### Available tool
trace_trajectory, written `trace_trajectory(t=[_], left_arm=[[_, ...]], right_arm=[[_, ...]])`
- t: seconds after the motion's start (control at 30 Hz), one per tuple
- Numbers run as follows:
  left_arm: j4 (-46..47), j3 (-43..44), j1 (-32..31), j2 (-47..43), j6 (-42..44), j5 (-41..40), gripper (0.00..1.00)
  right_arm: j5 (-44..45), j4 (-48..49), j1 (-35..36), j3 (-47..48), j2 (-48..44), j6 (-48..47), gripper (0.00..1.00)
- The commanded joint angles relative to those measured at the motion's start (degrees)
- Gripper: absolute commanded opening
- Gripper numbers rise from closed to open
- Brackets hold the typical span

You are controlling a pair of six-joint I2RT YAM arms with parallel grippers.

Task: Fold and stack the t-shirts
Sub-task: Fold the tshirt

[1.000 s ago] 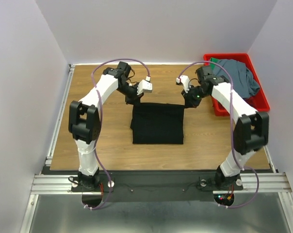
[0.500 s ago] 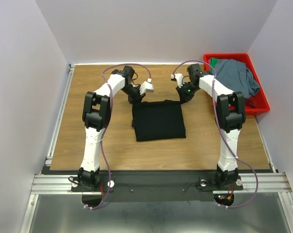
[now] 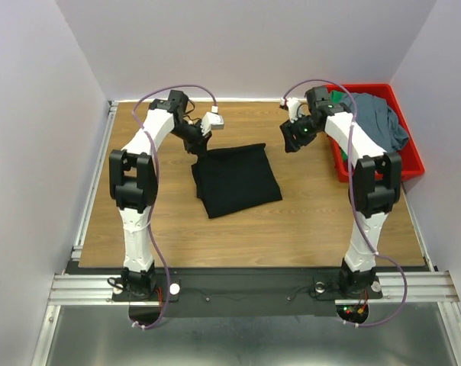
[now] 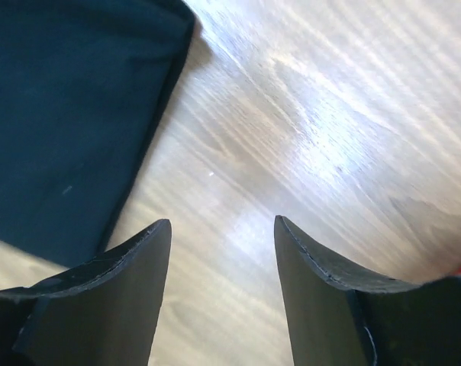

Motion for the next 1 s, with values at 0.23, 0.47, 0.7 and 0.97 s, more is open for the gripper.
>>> trace_trajectory(t=[0.23, 0.47, 0.7, 0.97], left_arm=[[-2.02, -2.72, 4.62, 2.53, -4.56, 2.96, 0.00], [7.73, -8.34, 5.94, 4.64, -13.96, -2.83, 0.39], [10.20, -6.50, 6.64, 1.14, -16.08, -1.26, 0.62], [17.14, -12.21, 7.17, -12.92, -20.47, 6.82, 0.59]], right_arm=[[-6.69, 1.56, -0.04, -6.03, -6.44, 4.66, 0.59], [-13.63, 3.05, 0.75, -11.65, -4.59, 8.79, 0.56], [-17.51, 9.29, 4.53, -22.90, -4.86, 14.23, 0.40], [-22.77, 10.35, 10.14, -33.45, -8.97, 17.67, 0.09]])
